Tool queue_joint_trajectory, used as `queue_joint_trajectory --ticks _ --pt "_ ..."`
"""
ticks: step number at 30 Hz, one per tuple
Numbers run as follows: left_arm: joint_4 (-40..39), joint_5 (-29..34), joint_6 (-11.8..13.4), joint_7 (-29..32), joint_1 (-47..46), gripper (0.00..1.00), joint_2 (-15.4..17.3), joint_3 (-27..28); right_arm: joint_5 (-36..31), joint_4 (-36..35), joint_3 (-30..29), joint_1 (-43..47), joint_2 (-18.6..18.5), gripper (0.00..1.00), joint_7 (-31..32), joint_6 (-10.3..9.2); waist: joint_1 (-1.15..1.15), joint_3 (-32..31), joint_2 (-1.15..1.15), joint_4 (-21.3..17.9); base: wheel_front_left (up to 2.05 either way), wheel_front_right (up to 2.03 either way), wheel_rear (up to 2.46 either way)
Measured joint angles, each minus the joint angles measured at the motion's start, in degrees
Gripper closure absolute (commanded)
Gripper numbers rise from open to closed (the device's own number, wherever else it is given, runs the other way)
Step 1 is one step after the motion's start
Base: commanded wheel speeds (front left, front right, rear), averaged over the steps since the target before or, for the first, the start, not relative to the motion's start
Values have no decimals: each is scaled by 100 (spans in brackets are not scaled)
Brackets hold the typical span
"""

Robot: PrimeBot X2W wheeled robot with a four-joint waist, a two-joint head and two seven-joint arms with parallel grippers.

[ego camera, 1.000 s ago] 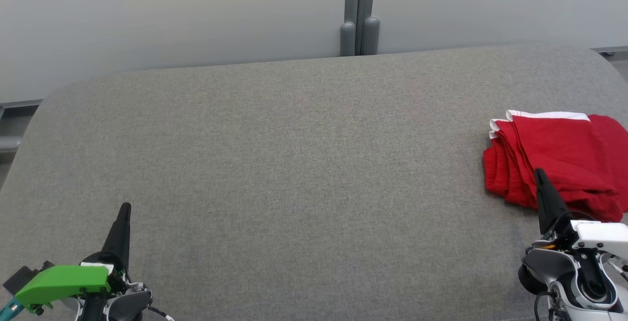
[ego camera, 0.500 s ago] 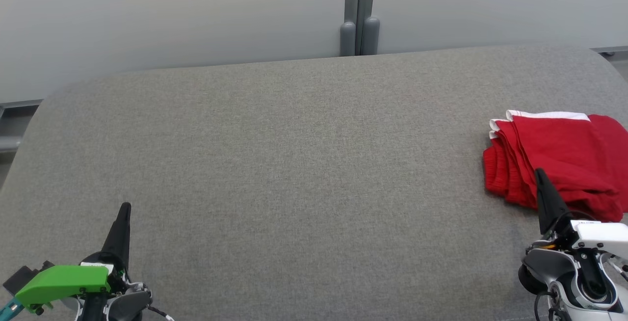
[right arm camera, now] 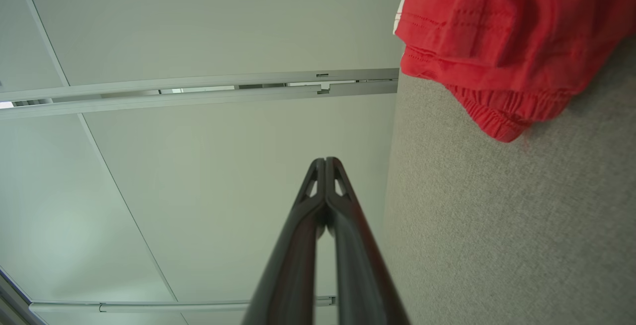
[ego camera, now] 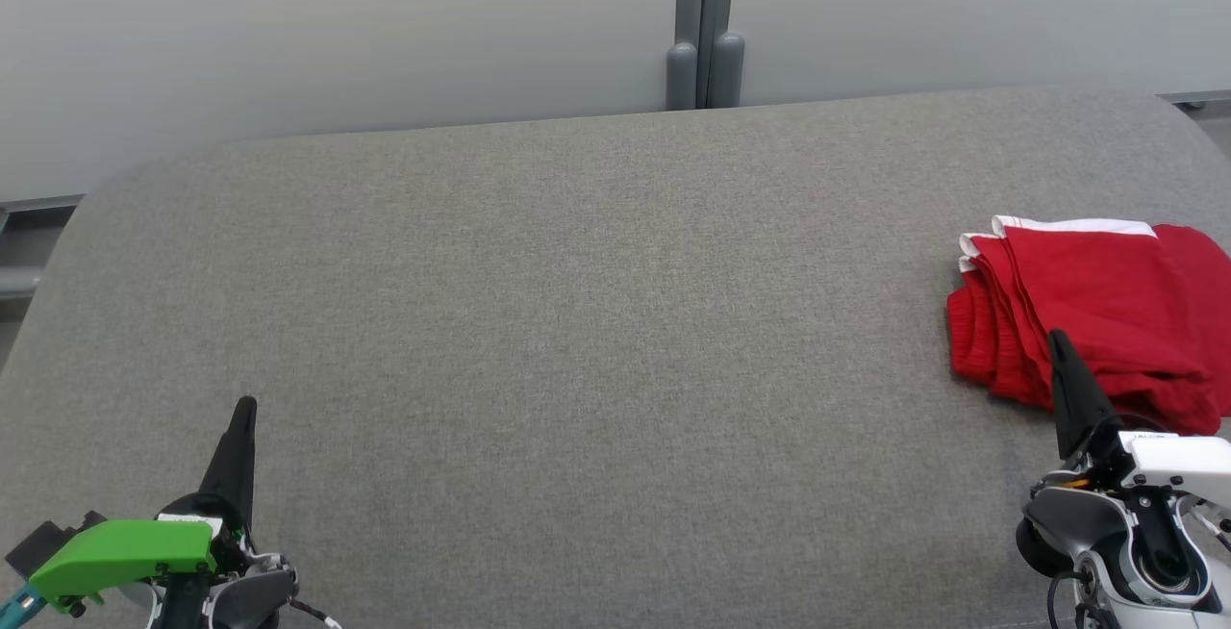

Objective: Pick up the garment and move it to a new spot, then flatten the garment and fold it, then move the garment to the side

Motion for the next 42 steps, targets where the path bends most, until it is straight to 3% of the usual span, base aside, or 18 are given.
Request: queue_joint_trajectory --ticks 42 --pt "-11 0 0 0 0 100 -1 1 0 -3 0 0 0 100 0 0 0 1 0 0 0 0 0"
